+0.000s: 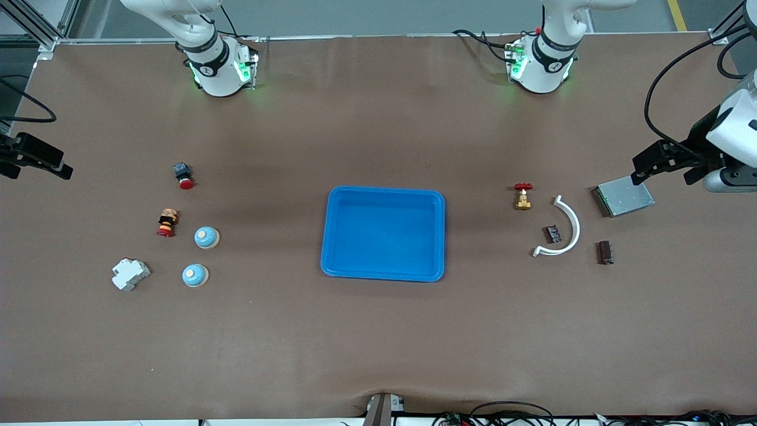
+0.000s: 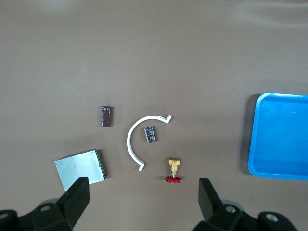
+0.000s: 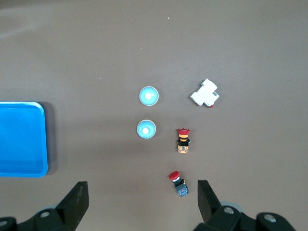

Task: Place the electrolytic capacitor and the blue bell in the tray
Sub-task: 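Reach the right gripper to a blue bell while the left gripper reaches a capacitor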

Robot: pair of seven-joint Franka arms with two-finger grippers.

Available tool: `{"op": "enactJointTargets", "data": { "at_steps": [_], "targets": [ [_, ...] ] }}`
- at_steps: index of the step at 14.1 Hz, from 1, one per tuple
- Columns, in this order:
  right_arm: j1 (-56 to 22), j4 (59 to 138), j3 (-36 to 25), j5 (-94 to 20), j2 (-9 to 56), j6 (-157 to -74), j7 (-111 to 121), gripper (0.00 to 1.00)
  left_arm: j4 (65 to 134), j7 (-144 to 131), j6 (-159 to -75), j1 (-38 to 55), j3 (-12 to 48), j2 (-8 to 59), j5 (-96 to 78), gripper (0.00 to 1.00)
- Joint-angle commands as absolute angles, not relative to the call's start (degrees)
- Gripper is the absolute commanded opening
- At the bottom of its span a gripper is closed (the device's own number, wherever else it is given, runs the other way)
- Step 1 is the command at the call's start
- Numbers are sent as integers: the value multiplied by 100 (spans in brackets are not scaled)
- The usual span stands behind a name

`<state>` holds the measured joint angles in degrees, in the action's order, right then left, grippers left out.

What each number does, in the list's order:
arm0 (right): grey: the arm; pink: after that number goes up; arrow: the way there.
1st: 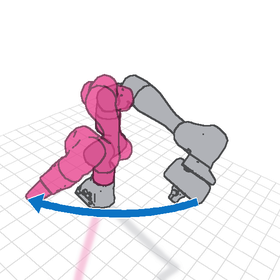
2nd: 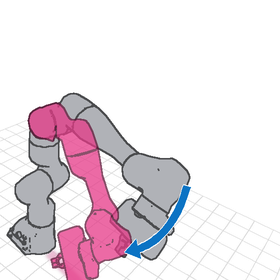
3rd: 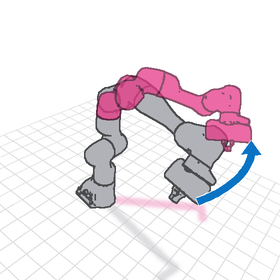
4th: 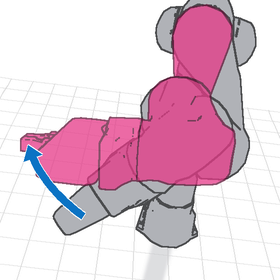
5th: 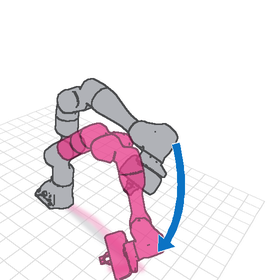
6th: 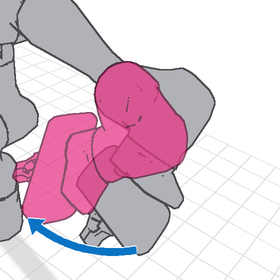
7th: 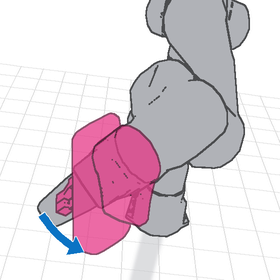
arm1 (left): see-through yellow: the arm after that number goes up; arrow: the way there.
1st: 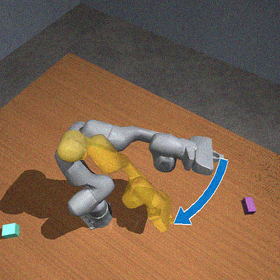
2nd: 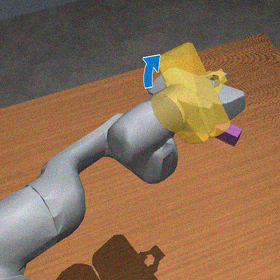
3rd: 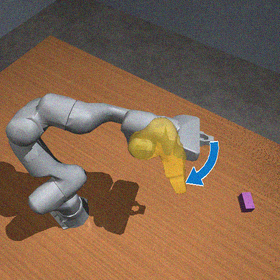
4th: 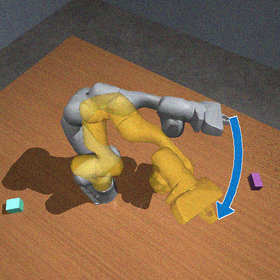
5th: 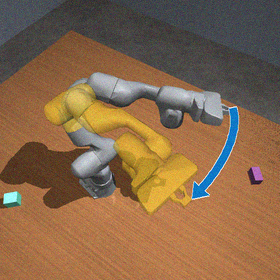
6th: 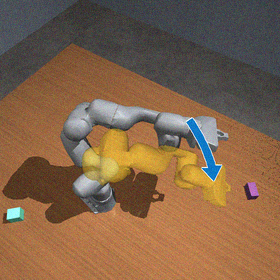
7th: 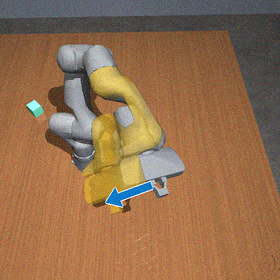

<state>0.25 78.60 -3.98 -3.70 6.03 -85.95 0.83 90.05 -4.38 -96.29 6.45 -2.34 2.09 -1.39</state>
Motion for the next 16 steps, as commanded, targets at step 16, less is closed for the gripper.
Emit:
{"op": "enactJointTargets", "data": {
  "at_steps": [16],
  "targets": [
    [35,10912,-378,-571,-605,-10588,62,100,8868,-290,-9904,615,-281,1317,307,100]
  ]
}}
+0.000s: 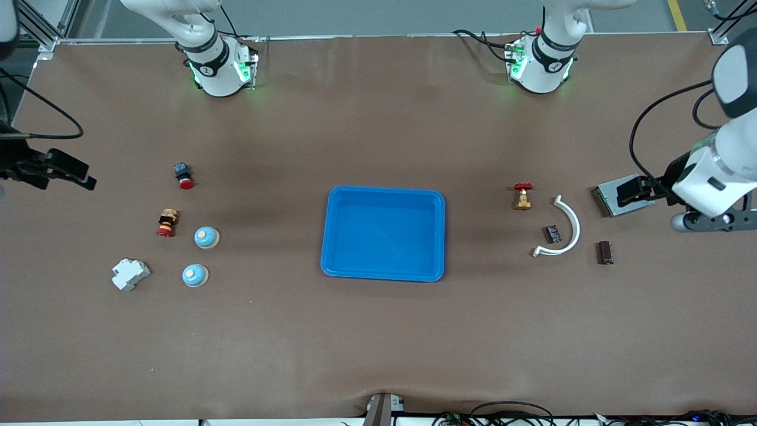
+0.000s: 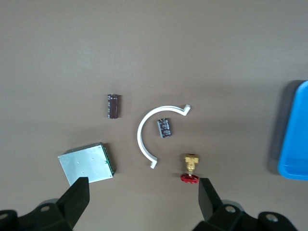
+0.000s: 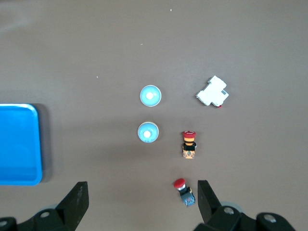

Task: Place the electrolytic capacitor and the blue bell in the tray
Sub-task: 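Reach the right gripper to a blue bell while the left gripper reaches a capacitor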

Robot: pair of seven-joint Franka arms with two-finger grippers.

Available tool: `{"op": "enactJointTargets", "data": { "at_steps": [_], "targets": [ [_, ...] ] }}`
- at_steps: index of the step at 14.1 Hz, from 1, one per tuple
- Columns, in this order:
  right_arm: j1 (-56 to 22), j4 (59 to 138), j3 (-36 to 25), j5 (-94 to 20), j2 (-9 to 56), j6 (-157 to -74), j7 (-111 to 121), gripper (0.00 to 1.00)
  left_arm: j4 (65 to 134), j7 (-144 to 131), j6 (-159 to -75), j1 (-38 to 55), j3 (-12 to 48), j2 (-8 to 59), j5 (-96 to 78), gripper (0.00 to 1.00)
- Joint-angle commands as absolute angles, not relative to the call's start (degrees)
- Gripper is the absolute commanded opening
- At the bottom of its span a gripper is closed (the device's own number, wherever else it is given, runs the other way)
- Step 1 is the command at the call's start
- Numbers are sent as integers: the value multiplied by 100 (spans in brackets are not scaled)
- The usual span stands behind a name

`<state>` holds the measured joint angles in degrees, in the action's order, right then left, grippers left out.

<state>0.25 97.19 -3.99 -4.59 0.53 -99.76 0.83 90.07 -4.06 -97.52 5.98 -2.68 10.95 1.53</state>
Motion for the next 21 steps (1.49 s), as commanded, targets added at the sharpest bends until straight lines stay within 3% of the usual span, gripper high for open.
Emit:
{"op": "enactJointTargets", "data": {
  "at_steps": [1,6,9,18,21],
  "targets": [
    [9,11281,-343,-563,-746,-10861,53,100,8877,-290,-10071,607,-281,1405,308,100],
    [-218,11961,-325,-501,-712,-11354,-79,100,8851,-281,-10581,519,-387,1977,316,100],
    [-334,12557,-316,-483,-642,-12231,-79,100,8851,34,-10784,308,-387,2197,316,100],
    [-352,12911,-316,-483,649,-13840,-97,100,8965,237,-11442,70,-361,3040,457,100],
    [-360,13130,-316,-492,1097,-14640,-105,100,9385,237,-12038,62,-352,3094,457,100]
  ]
}}
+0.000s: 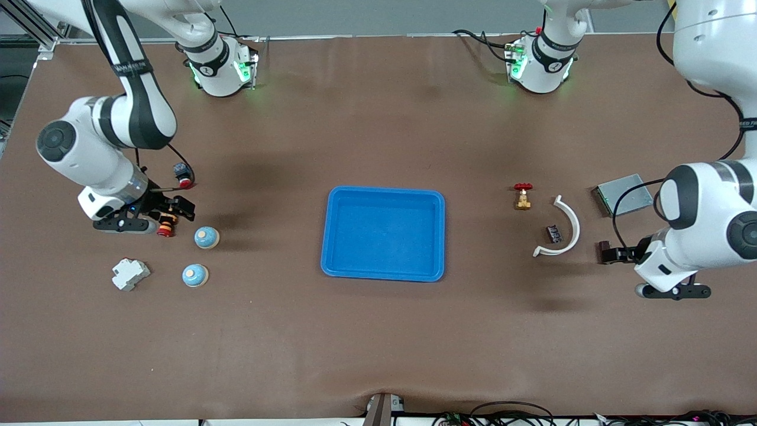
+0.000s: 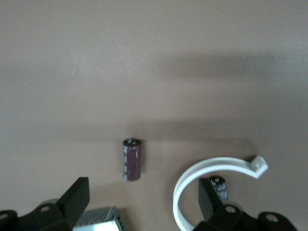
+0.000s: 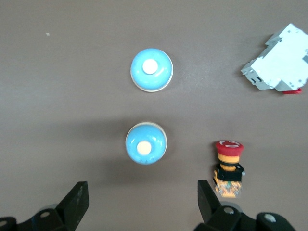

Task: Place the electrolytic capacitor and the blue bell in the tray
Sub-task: 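Grasp the blue bell with the right gripper while the left gripper grasps the capacitor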

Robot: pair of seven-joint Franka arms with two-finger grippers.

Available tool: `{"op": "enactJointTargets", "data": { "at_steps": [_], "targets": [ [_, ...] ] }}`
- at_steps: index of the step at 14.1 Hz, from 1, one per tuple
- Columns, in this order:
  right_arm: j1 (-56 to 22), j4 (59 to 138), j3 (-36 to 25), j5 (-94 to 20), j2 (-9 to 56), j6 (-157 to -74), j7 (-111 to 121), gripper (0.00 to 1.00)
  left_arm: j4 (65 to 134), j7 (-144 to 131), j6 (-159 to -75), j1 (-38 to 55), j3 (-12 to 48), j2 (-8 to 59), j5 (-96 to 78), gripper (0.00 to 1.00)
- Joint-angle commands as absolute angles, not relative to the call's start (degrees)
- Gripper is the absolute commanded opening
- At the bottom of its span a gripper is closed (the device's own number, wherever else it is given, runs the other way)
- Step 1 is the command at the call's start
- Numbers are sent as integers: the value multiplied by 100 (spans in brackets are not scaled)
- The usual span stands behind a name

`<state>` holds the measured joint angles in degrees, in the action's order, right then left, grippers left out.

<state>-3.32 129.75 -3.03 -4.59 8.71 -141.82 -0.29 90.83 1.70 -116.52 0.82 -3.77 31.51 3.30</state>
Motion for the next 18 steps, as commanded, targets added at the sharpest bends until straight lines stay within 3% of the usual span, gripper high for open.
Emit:
{"op": "enactJointTargets", "data": {
  "at_steps": [1,4,10,18],
  "targets": [
    [-404,13209,-316,-501,1238,-14921,-105,100,9613,246,-12363,70,-352,3068,448,100],
    [-518,13254,-316,-510,1634,-15362,-237,100,10071,246,-12963,18,-352,3032,448,100],
    [-729,13210,-316,-510,2109,-15951,-492,100,10160,422,-12981,-228,-352,3172,457,100],
    [-695,13008,-325,-510,2399,-16128,-483,100,10204,431,-12981,-272,-343,3410,439,100]
  ]
}}
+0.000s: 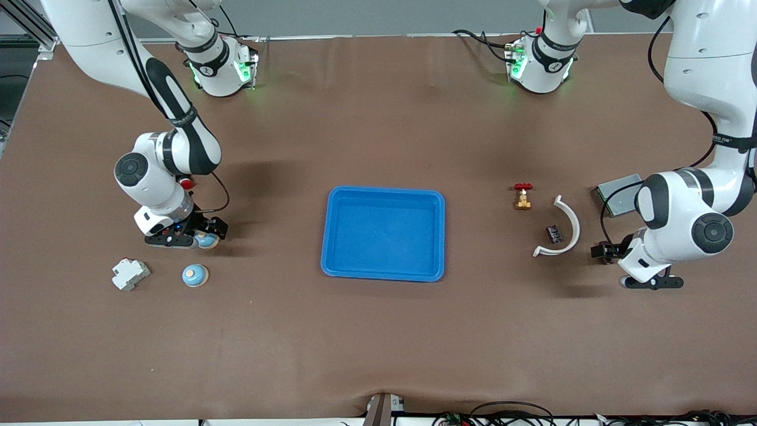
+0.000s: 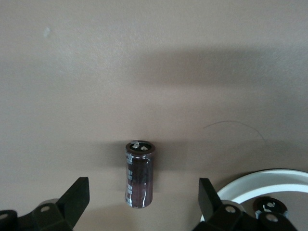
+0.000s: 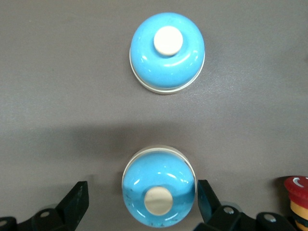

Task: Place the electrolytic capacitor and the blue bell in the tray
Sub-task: 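Grasp the blue bell with the right gripper while the left gripper grasps the capacitor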

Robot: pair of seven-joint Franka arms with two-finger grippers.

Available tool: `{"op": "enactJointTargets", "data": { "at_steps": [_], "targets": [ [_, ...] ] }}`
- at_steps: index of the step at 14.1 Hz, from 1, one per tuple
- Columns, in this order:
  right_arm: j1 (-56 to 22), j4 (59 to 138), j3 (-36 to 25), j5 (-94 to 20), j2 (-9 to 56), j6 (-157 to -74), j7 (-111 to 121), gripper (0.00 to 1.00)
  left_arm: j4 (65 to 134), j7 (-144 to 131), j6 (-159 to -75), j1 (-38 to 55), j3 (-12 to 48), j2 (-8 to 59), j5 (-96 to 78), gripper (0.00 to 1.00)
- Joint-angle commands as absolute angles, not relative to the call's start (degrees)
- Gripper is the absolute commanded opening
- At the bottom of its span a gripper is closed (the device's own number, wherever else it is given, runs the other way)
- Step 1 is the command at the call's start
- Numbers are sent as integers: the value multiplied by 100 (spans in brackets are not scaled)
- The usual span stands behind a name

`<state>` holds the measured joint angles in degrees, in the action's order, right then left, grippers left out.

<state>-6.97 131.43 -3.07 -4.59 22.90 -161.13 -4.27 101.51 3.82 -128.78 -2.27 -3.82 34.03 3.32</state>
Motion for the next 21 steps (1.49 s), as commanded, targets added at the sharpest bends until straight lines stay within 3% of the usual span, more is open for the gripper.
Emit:
{"op": "enactJointTargets", "data": {
  "at_steps": [1,2,3,5,7,9,12,14,15,16,18,21],
  "targets": [
    [-677,12973,-325,-501,2417,-16128,-483,100,10195,439,-12981,-272,-343,3436,439,100],
    [-677,12955,-334,-501,2452,-16128,-466,100,10187,431,-12981,-272,-343,3471,439,100],
    [-659,12946,-334,-484,2452,-16128,-422,86,10187,439,-12981,-272,-343,3515,439,100],
    [-677,12955,-334,-483,2470,-16128,-413,45,10178,431,-12981,-272,-343,3559,396,100],
    [-677,12955,-334,-483,2557,-16172,-413,18,10152,431,-12981,-307,-343,3621,360,100],
    [-703,12955,-334,-483,2584,-16233,-430,0,10151,439,-12990,-325,-343,3639,360,100],
    [-808,12824,-325,-527,2523,-16128,-501,0,10143,439,-12990,-325,-343,3709,360,100],
    [-1009,12579,-316,-536,2426,-15517,-929,0,10143,413,-12990,-325,-343,3718,352,97],
    [-1220,12412,-316,-536,2356,-15112,-1306,0,10143,404,-12990,-325,-343,3718,352,80],
    [-1404,12245,-325,-536,2295,-14804,-1631,0,10143,404,-12990,-325,-343,3718,352,71],
    [-1730,11832,-316,-536,2241,-14128,-2264,0,10134,361,-12990,-325,-334,3718,352,63],
    [-2213,11321,-325,-527,2241,-13440,-3170,0,10134,343,-12990,-325,-343,3718,220,36]
  ]
}}
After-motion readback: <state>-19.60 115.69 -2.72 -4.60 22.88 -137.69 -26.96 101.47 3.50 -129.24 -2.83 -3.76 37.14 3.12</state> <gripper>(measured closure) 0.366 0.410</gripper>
